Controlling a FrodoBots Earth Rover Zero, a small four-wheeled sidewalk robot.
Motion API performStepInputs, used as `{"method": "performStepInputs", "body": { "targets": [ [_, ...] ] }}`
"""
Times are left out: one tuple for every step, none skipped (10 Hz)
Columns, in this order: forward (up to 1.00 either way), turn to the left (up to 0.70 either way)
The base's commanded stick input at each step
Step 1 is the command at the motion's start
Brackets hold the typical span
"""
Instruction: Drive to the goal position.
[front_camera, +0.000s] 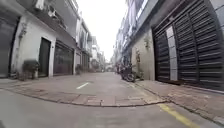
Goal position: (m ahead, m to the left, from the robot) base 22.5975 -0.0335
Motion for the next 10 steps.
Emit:
{"method": "performStepInputs", "body": {
  "targets": [
    [0.48,0.01],
    [0.48,0.01],
    [0.48,0.01],
    [0.48,0.01],
    [0.48,0.01],
    [0.48,0.01],
    [0.48,0.01],
    [0.48,0.01],
    [0.48,0.01],
    [0.48,-0.21]
  ]
}}
